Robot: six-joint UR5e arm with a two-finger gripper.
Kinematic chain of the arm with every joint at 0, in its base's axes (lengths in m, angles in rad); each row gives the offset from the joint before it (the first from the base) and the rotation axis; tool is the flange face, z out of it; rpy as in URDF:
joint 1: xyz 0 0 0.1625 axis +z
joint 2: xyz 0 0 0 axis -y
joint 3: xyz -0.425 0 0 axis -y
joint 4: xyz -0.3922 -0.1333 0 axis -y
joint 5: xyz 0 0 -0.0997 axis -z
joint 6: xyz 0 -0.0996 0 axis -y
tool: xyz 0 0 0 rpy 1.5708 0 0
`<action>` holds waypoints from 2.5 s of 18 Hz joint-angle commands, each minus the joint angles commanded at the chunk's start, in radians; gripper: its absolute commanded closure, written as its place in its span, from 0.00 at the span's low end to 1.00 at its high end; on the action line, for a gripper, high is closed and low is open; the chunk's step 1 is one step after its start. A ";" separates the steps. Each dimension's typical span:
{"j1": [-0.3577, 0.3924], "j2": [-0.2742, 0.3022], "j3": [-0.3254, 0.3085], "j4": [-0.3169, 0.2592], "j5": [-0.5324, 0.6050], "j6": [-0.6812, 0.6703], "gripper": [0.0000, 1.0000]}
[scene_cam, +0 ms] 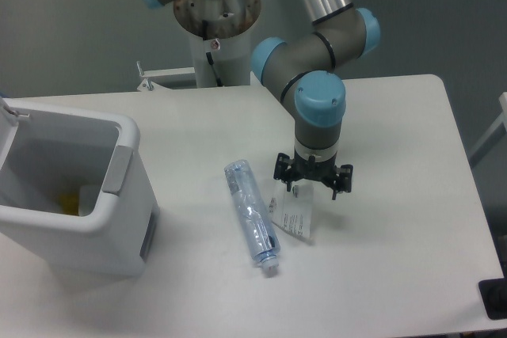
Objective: Place the trash in the trash can
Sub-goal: 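Close the gripper on the clear plastic wrapper and lift it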
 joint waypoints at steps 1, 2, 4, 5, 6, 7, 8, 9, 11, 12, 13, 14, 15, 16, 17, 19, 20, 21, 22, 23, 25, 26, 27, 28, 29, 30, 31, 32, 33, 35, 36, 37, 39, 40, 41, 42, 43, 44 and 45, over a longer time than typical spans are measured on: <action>-0.002 0.000 0.000 0.000 0.000 0.000 0.44; -0.002 0.000 0.000 0.000 0.000 0.000 0.56; -0.002 0.000 0.000 0.000 -0.002 0.000 0.76; -0.002 0.003 0.000 0.000 -0.003 -0.002 0.86; -0.002 0.006 0.003 -0.005 -0.006 0.000 0.92; -0.002 0.011 0.006 -0.009 -0.009 0.000 0.99; 0.003 0.018 0.006 -0.012 -0.009 0.000 1.00; 0.006 0.020 0.009 -0.021 -0.011 0.002 1.00; 0.008 0.020 0.018 -0.029 -0.012 0.002 1.00; 0.009 0.020 0.020 -0.032 -0.014 0.002 1.00; 0.011 0.021 0.020 -0.032 -0.014 0.002 1.00; 0.015 0.026 0.020 -0.032 -0.015 0.002 1.00; 0.017 0.028 0.021 -0.032 -0.021 0.002 1.00; 0.017 0.028 0.032 -0.032 -0.035 0.002 1.00; 0.017 0.026 0.044 -0.035 -0.049 0.000 1.00; 0.032 0.028 0.064 -0.057 -0.077 0.000 1.00; 0.038 0.028 0.073 -0.070 -0.087 0.000 1.00; 0.046 0.029 0.083 -0.086 -0.097 -0.002 1.00; 0.054 0.029 0.090 -0.104 -0.109 -0.002 1.00; 0.057 0.038 0.098 -0.116 -0.118 -0.002 1.00; 0.067 0.046 0.104 -0.123 -0.129 -0.002 1.00; 0.069 0.048 0.106 -0.124 -0.135 -0.002 1.00; 0.072 0.048 0.110 -0.124 -0.141 -0.003 1.00; 0.074 0.048 0.123 -0.124 -0.150 -0.014 1.00; 0.074 0.046 0.141 -0.124 -0.164 -0.031 1.00; 0.077 0.043 0.156 -0.124 -0.187 -0.060 1.00; 0.089 0.041 0.172 -0.124 -0.213 -0.081 1.00; 0.095 0.043 0.181 -0.124 -0.242 -0.090 1.00; 0.100 0.043 0.190 -0.126 -0.264 -0.094 1.00; 0.103 0.046 0.198 -0.126 -0.275 -0.100 1.00; 0.103 0.046 0.204 -0.126 -0.275 -0.112 1.00; 0.101 0.046 0.221 -0.126 -0.275 -0.132 1.00; 0.101 0.048 0.271 -0.126 -0.291 -0.192 1.00; 0.100 0.049 0.285 -0.126 -0.313 -0.213 1.00; 0.094 0.054 0.299 -0.126 -0.327 -0.239 1.00; 0.089 0.067 0.305 -0.126 -0.331 -0.265 1.00; 0.083 0.086 0.308 -0.126 -0.333 -0.284 1.00; 0.068 0.107 0.310 -0.126 -0.342 -0.294 1.00; 0.052 0.129 0.310 -0.126 -0.356 -0.302 1.00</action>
